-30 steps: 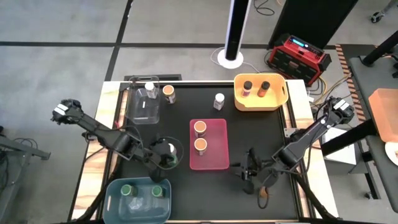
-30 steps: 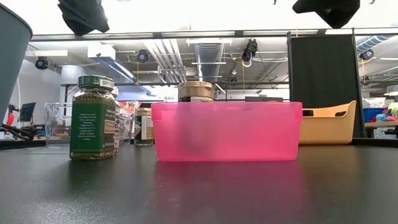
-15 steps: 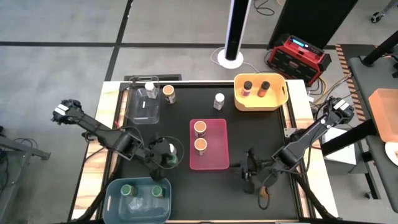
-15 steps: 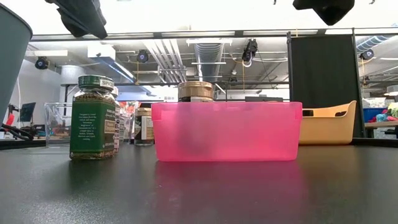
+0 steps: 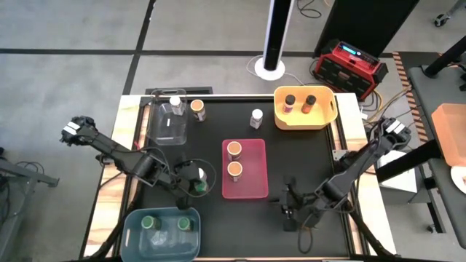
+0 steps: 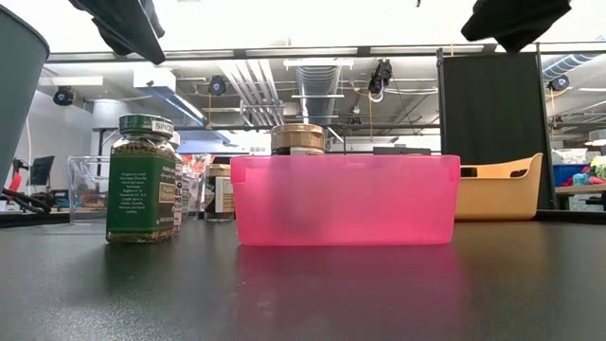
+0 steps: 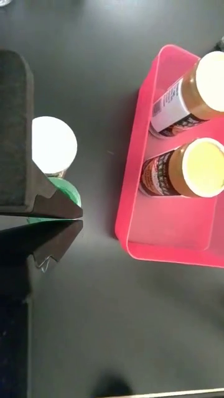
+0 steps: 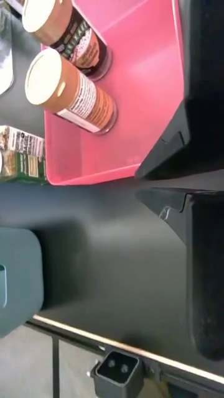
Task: Sort spices by type
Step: Put the bottom white seasoning bottle into the transparent bin
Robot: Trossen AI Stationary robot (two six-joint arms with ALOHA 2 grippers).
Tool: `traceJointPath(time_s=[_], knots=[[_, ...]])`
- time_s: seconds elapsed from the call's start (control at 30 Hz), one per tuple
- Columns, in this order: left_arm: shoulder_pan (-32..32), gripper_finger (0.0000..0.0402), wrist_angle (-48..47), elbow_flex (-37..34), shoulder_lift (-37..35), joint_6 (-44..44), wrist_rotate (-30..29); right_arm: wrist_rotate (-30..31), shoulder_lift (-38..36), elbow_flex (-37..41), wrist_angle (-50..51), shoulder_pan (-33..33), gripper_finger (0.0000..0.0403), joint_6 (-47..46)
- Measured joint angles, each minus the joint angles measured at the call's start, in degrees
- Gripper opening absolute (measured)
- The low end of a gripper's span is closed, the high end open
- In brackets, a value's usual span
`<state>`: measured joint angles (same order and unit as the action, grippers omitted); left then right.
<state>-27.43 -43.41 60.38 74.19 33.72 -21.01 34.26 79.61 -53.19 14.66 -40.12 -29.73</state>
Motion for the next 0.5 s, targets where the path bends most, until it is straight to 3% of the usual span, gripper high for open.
traceJointPath(time_s=[0.5], knots=[[0.34, 0.0000, -9.79, -0.04, 1.71, -3.75, -2.01, 1.81, 0.75, 0.02, -6.24, 0.00, 0.0018, 3.58]])
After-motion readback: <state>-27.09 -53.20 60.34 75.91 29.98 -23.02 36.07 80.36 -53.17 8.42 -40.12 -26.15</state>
